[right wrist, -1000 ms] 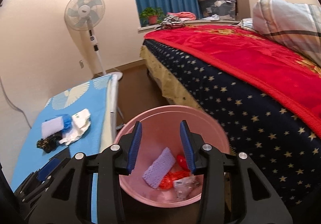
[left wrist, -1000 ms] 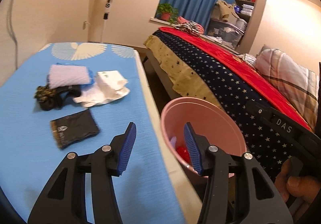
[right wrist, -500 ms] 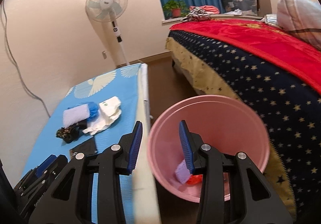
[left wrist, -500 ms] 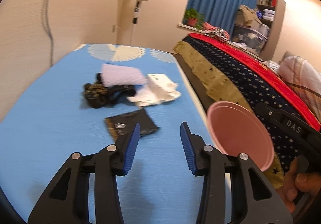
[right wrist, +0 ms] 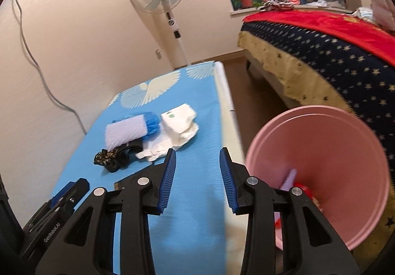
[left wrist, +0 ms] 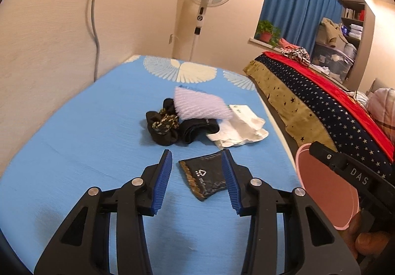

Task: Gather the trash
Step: 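Grasp the black pouch with the left gripper while the right grasps the white tissue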

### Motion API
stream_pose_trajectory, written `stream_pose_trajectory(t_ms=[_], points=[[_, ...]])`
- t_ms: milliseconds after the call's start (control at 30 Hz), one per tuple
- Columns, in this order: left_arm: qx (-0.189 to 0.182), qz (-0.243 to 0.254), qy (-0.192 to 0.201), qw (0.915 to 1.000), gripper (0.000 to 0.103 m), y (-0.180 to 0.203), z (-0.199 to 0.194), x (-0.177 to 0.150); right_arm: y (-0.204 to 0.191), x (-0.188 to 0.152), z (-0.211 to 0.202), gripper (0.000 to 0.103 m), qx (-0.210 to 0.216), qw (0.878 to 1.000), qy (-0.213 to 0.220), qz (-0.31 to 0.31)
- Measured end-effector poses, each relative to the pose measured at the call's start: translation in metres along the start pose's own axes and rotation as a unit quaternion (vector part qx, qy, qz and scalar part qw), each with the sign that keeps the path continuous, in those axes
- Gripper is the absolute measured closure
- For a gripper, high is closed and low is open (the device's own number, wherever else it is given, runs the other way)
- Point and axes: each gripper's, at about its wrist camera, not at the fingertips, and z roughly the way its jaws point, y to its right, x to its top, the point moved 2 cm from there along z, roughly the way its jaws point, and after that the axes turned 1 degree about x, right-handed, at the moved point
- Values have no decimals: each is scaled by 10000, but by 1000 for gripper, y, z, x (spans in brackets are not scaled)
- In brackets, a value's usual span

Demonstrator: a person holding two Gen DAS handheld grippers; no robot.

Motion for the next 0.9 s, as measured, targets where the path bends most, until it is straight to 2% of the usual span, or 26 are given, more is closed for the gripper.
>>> stream_pose_trajectory(t_ms=[133, 200, 267, 400, 433, 633, 700, 733, 767, 900], points=[[-102, -42, -408, 9991, 61, 1, 22, -5, -3, 1, 19, 66, 49, 9999, -107, 58], [-94, -29, -634, 9979, 57, 3, 35, -8, -1, 2, 28, 66, 59, 9998, -137, 160], [-18, -31, -772, 9970, 39, 5, 44, -10, 1, 4, 32, 66, 73, 9996, -149, 225], [-33, -84, -1078, 9941, 28, 9, 61, -11, 3, 8, 39, 66, 83, 9995, -165, 243], [-23, -57, -1149, 9934, 23, 11, 64, -12, 5, 9, 42, 65, 68, 9995, -164, 257], [156, 361, -1531, 9874, 20, 25, 78, -18, 16, 13, 51, 64, 99, 9986, -221, 469], [240, 493, -1555, 9863, 33, 26, 78, -19, 16, 15, 56, 64, 183, 9982, -266, 513], [296, 558, -1543, 9860, 47, 26, 77, -18, 16, 16, 58, 64, 212, 9981, -281, 515], [338, 591, -1539, 9857, 54, 25, 76, -18, 15, 17, 61, 64, 252, 9979, -305, 518], [260, 417, -1496, 9875, 75, 12, 72, -15, 10, 20, 76, 64, 385, 9969, -424, 533]])
